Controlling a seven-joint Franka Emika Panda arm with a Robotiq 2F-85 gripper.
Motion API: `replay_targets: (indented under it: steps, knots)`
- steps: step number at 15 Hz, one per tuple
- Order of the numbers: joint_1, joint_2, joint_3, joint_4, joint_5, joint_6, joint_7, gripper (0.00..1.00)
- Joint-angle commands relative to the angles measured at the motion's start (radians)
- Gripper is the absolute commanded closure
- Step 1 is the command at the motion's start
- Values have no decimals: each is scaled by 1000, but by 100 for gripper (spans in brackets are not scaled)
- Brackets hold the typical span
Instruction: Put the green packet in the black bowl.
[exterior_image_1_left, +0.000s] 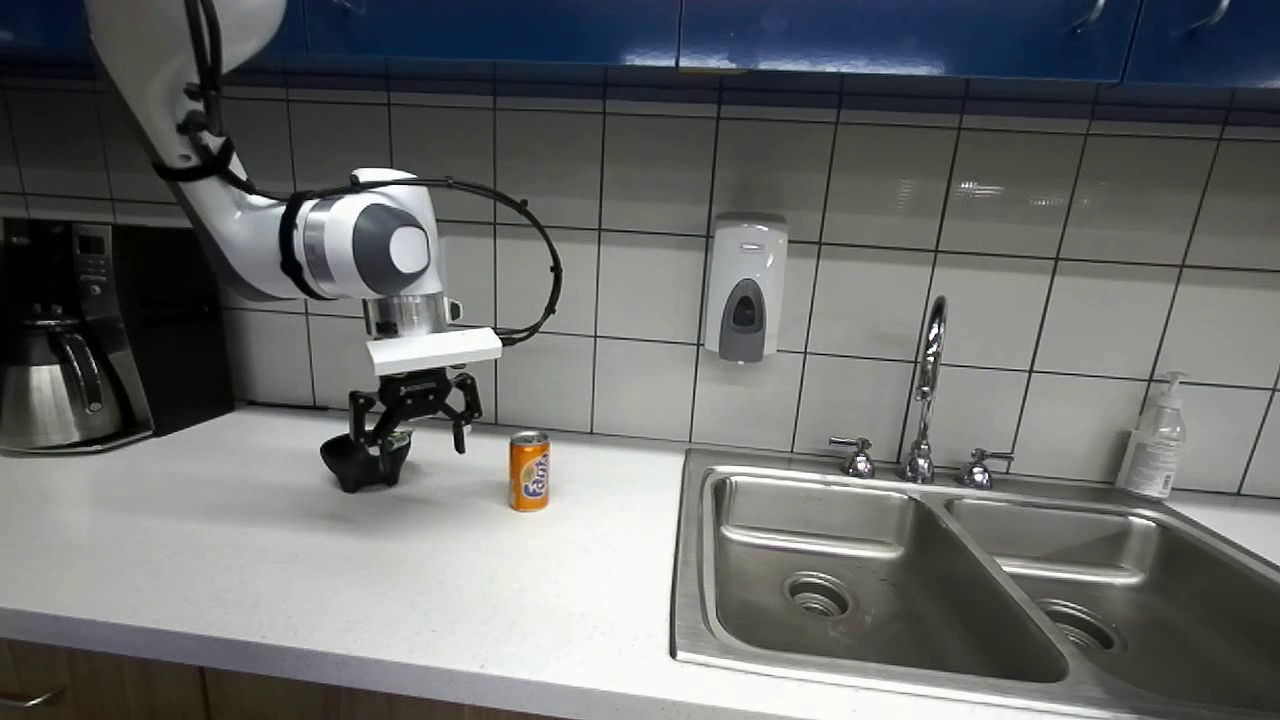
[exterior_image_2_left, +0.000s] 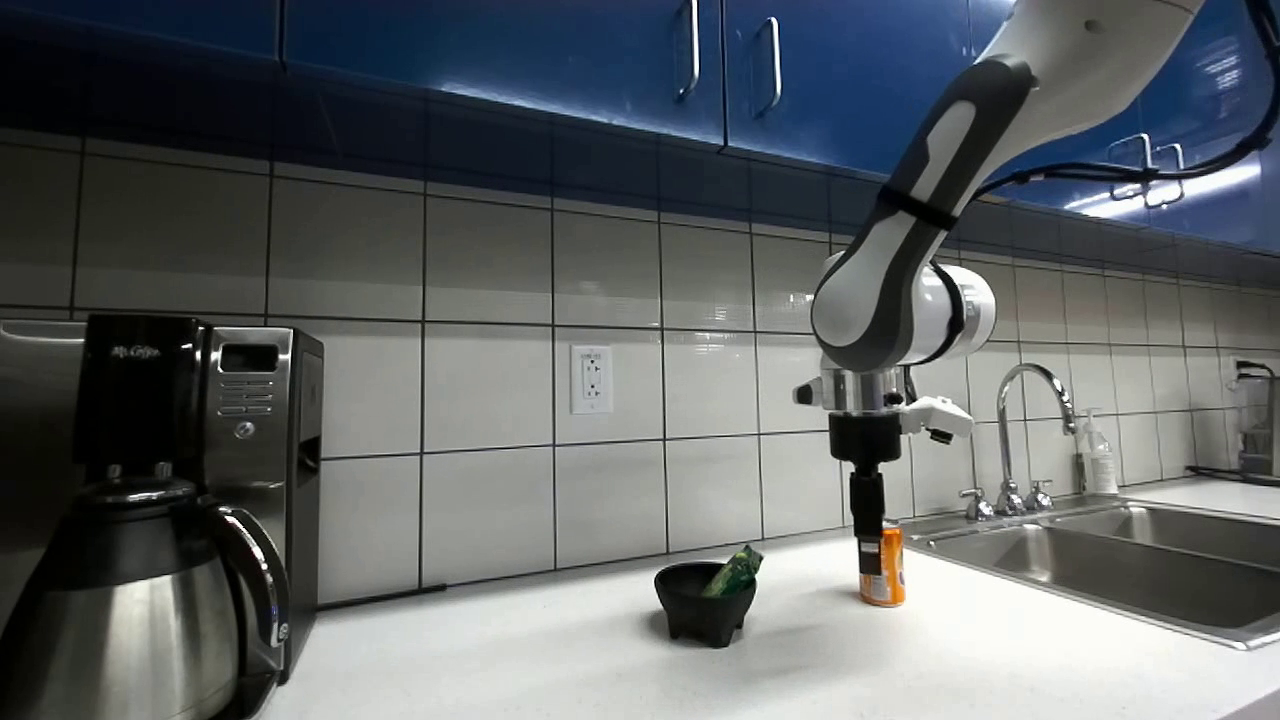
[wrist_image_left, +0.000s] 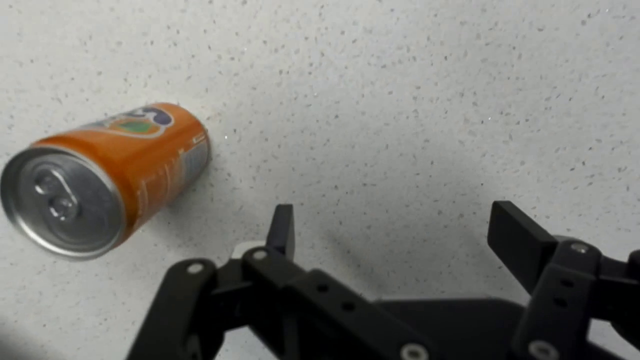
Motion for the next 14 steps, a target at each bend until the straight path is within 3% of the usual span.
replay_targets:
  steps: [1, 8, 14]
  knots:
    - [0, -126, -16, -134, 22, 36, -5, 0]
    - [38, -304, -26, -323, 24, 46, 118, 0]
    - [65, -415, -37, -392, 18, 12, 303, 0]
